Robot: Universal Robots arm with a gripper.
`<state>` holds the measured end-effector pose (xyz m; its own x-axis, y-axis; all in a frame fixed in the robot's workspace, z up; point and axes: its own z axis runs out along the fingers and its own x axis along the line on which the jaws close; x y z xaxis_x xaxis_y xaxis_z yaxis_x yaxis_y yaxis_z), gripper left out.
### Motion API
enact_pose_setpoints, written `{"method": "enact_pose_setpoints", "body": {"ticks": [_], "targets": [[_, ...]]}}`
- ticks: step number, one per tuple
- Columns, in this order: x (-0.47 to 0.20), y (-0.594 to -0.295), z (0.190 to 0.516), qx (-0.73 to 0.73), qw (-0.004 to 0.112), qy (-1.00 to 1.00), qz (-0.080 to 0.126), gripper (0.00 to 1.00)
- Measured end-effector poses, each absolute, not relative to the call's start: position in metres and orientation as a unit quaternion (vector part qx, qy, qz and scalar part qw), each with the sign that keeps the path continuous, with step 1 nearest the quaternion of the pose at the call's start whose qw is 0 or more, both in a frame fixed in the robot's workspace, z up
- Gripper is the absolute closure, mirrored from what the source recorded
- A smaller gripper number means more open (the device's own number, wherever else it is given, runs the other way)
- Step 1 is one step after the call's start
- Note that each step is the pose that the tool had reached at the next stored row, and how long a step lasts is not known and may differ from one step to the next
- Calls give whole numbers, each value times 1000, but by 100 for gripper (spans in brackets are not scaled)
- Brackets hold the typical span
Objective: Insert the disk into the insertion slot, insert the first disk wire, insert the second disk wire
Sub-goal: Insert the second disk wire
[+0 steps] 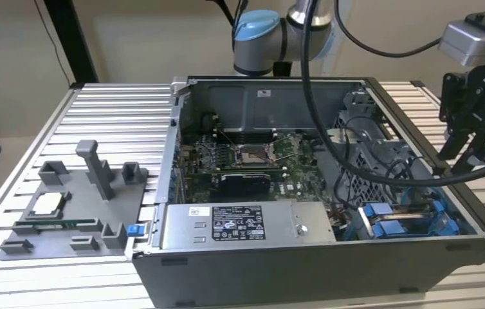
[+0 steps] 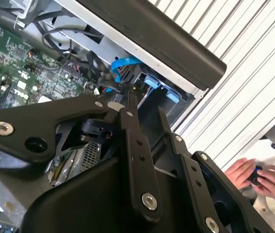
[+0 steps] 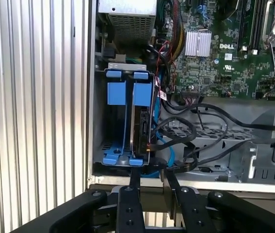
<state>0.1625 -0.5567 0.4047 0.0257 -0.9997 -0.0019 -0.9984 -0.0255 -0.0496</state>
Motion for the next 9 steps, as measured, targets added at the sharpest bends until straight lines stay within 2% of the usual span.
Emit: {"method": "enact_pose_setpoints", "body": {"ticks": [3,9], "targets": [[169,-557,403,-716,10,698,-9,0],[178,-556,399,-716,5,698,-1,0]]}}
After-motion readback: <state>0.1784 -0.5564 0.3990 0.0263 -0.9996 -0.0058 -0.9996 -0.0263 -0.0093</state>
